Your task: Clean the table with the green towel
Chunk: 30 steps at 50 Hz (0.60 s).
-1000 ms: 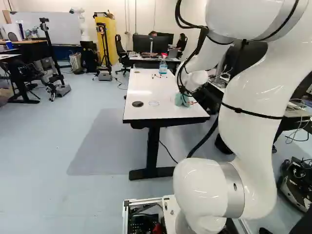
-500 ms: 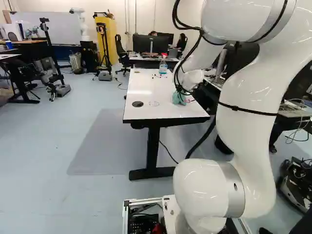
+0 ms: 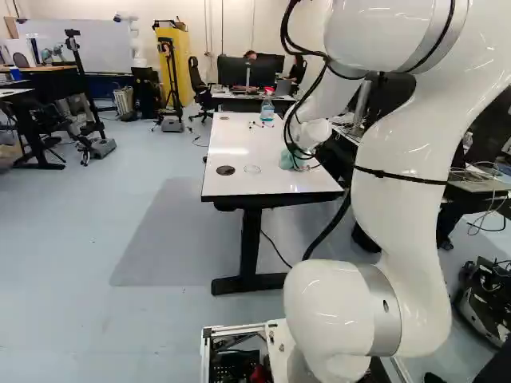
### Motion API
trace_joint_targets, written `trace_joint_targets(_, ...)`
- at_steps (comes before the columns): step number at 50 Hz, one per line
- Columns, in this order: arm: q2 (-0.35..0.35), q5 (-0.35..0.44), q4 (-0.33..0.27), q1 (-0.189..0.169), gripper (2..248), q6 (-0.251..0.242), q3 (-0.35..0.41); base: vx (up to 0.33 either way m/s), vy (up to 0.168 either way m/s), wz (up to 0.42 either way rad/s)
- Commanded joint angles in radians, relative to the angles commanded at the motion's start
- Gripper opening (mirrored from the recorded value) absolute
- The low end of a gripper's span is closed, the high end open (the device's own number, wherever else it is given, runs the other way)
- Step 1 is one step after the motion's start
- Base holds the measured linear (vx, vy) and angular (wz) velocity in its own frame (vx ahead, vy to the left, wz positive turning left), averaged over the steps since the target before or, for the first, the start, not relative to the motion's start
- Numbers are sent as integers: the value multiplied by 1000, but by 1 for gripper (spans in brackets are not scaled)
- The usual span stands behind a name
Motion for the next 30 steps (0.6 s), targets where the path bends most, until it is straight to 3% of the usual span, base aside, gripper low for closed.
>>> trace_joint_targets(30,-56,48,0,0,47,0,-11,0,0,0)
